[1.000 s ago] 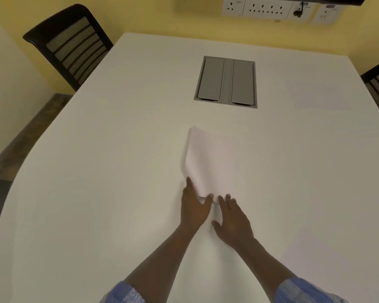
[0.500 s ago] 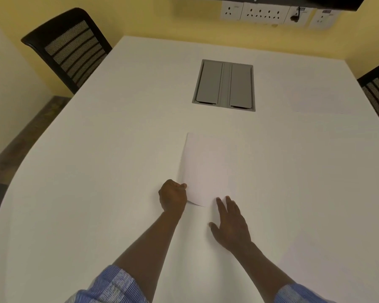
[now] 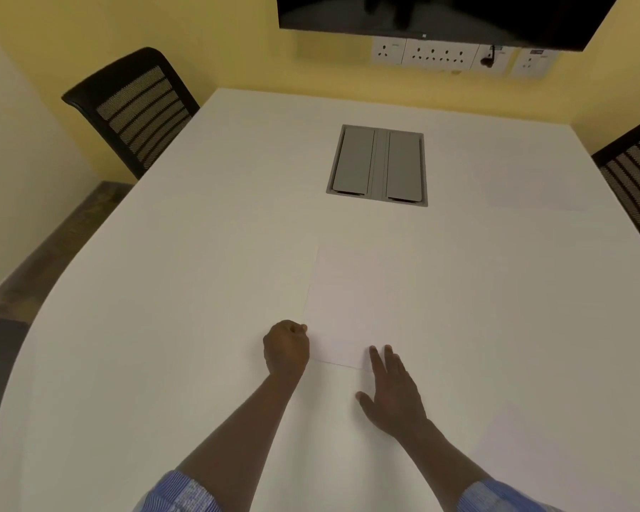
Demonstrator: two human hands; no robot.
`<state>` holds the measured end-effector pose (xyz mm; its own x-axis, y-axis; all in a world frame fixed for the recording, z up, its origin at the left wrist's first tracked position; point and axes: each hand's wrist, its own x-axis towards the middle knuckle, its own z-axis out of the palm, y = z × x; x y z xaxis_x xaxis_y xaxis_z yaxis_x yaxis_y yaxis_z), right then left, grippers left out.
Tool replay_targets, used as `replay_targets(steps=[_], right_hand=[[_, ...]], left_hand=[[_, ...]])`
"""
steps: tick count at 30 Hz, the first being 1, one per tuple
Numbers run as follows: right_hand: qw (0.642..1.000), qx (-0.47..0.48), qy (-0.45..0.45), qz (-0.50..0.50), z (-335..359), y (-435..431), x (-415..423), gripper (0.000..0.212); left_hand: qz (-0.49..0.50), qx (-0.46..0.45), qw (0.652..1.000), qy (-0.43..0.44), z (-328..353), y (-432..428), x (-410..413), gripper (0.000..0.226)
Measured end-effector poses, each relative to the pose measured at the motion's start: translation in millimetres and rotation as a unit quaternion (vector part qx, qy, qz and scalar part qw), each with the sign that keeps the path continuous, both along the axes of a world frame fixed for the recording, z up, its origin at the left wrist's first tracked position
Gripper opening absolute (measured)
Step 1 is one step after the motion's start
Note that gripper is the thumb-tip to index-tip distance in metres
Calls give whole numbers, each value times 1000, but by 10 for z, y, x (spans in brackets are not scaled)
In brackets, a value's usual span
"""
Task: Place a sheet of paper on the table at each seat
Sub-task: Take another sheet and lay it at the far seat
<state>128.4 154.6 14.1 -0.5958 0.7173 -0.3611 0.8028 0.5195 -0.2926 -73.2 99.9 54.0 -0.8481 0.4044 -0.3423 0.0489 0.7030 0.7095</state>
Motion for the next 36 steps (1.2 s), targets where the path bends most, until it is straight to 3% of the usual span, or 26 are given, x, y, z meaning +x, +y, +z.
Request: replay_targets(steps=[3,7,16,25,27,29,32,34,36], right_hand=[[1000,-17,-17,6,80,5,0,91],[999,-38,-27,8,126,27,-19,91],[999,-31,-28,13,65,123,-12,89],[999,30,-20,15,-72,122,-57,86],[999,29,-17,15,-75,132,-47,85],[999,32,-15,17,-76,145,-33,84],[999,38,-15,19,-80,170,-22,84],[999,43,-15,19,-77,180,-22,83],[999,44,-13,13,-74,181,-24,83]], left_hand=[[-50,-33,998,-6,5,-112,126,27],[-96,-120,988,-8,-80,-244,310,58],[-16,-110,992,-52,-109,-105,346,65],[52,-114,988,-91,-267,60,121,53],[70,-85,986,-125,-275,77,70,39],[86,-53,981,-166,-277,74,21,6],[81,-33,979,-183,-248,91,14,38],[76,-38,981,-172,-221,66,30,40],[82,-39,984,-156,-175,33,60,25]])
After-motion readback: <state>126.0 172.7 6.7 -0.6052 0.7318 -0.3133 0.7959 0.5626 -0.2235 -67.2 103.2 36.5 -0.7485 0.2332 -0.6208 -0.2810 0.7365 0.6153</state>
